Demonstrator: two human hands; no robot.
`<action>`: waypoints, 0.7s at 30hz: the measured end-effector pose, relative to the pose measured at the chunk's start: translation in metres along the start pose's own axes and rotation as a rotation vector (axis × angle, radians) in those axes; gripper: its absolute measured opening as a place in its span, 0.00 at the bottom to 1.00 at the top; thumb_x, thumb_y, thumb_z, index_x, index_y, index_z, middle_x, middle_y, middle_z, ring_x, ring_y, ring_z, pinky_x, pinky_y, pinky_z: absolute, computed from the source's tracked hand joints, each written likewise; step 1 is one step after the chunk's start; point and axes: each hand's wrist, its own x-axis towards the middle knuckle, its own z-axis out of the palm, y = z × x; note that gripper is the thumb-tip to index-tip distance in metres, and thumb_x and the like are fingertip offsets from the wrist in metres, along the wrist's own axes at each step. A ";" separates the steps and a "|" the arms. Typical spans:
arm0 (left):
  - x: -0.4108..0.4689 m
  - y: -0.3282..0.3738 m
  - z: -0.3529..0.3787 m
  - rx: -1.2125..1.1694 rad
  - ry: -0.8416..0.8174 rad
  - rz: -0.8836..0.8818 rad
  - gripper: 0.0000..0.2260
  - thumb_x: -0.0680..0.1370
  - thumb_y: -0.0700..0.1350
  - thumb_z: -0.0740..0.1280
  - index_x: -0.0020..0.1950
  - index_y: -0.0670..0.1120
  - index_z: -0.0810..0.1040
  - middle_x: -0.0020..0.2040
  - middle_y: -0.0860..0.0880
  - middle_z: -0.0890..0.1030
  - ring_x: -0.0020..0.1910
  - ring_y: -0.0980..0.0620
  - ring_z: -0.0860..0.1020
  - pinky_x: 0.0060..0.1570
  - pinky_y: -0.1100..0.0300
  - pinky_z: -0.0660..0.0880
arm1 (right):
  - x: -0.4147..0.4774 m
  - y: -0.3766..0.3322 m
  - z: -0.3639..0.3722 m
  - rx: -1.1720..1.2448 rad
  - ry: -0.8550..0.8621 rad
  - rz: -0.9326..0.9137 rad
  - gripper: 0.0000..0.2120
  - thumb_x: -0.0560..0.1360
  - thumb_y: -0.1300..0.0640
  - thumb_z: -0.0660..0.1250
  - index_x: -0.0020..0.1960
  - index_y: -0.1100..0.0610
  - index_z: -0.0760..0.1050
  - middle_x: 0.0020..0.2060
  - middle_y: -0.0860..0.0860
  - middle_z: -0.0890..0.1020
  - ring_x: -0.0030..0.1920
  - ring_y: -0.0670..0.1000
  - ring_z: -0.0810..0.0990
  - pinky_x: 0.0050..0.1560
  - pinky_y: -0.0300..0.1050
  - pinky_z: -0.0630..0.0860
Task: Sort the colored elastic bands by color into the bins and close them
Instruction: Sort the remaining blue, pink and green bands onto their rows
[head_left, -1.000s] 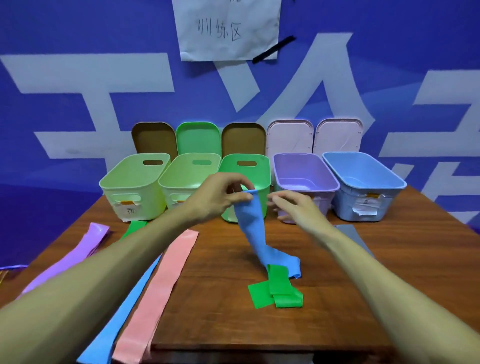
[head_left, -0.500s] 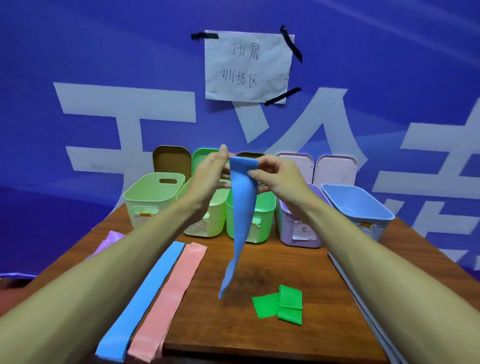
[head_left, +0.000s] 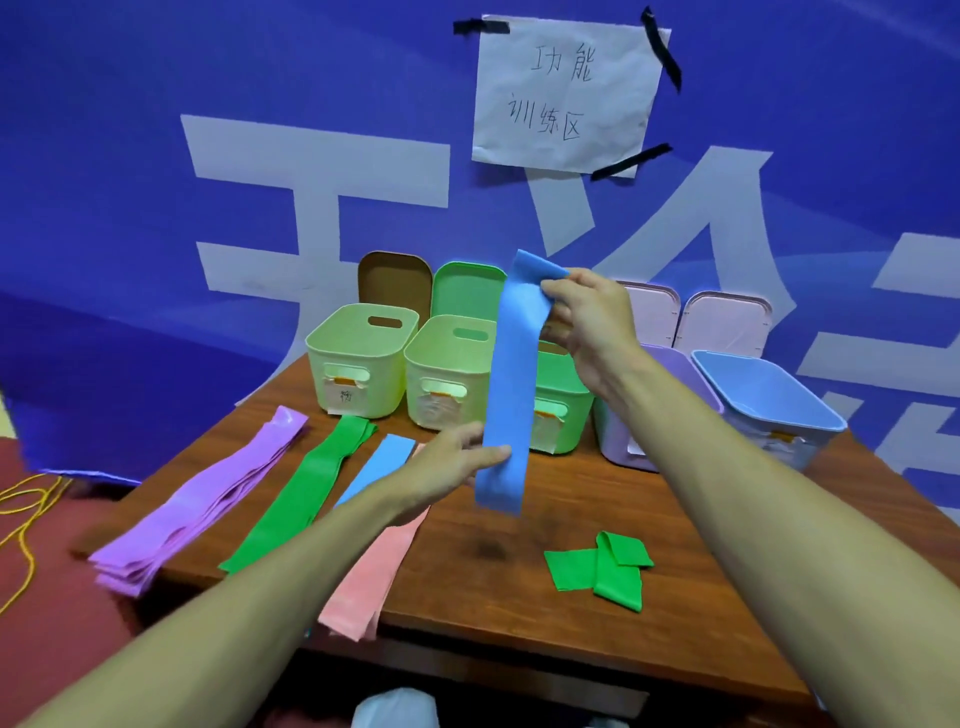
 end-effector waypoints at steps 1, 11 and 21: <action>-0.006 -0.006 -0.006 0.021 -0.002 -0.026 0.08 0.77 0.46 0.64 0.55 0.49 0.78 0.49 0.53 0.81 0.47 0.56 0.78 0.48 0.56 0.72 | 0.001 0.003 0.004 0.022 0.007 0.017 0.07 0.73 0.68 0.61 0.40 0.58 0.72 0.33 0.55 0.78 0.30 0.50 0.77 0.28 0.39 0.74; -0.077 -0.058 -0.090 0.057 0.202 -0.247 0.11 0.68 0.46 0.66 0.49 0.45 0.73 0.43 0.47 0.70 0.42 0.50 0.68 0.43 0.55 0.63 | 0.026 0.095 0.058 -0.117 -0.021 0.242 0.10 0.74 0.71 0.59 0.40 0.57 0.68 0.36 0.55 0.78 0.31 0.50 0.79 0.28 0.42 0.78; -0.102 -0.115 -0.124 0.208 0.322 -0.422 0.07 0.75 0.40 0.70 0.39 0.46 0.74 0.30 0.51 0.69 0.24 0.59 0.66 0.24 0.67 0.63 | 0.051 0.209 0.121 -0.422 -0.144 0.379 0.12 0.71 0.70 0.64 0.38 0.54 0.70 0.34 0.57 0.76 0.29 0.54 0.79 0.36 0.50 0.81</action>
